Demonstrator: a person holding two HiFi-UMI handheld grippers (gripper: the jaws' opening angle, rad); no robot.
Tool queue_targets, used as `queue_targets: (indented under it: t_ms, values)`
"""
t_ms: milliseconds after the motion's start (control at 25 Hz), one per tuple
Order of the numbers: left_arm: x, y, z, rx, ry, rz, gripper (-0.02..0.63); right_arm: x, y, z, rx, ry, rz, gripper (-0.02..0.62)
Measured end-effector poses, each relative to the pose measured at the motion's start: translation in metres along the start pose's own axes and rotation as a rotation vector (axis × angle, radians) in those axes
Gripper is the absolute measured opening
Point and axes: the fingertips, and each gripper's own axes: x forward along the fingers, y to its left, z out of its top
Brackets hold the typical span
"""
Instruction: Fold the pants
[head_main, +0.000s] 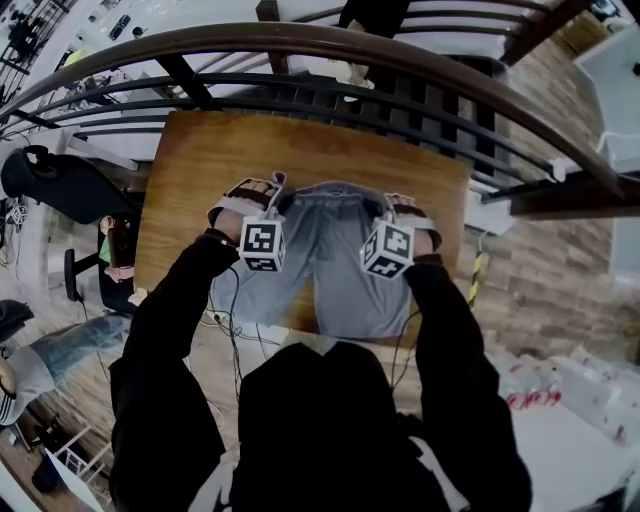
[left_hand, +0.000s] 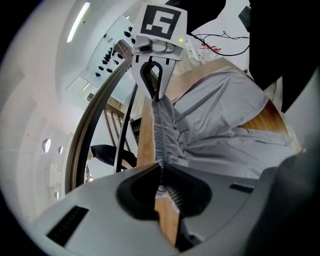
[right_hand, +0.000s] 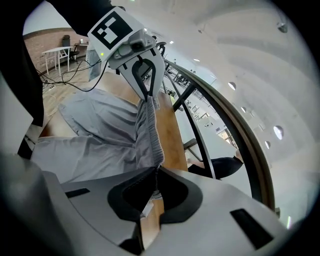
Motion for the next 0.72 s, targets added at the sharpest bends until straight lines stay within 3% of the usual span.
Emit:
queue_targets:
  t_ms: [720]
  values:
    - [-0.080, -0.056, 0.010, 0.016, -0.025, 0.021, 0.026, -0.075, 0.065, 0.026, -0.015, -0.017, -0.030, 0.021]
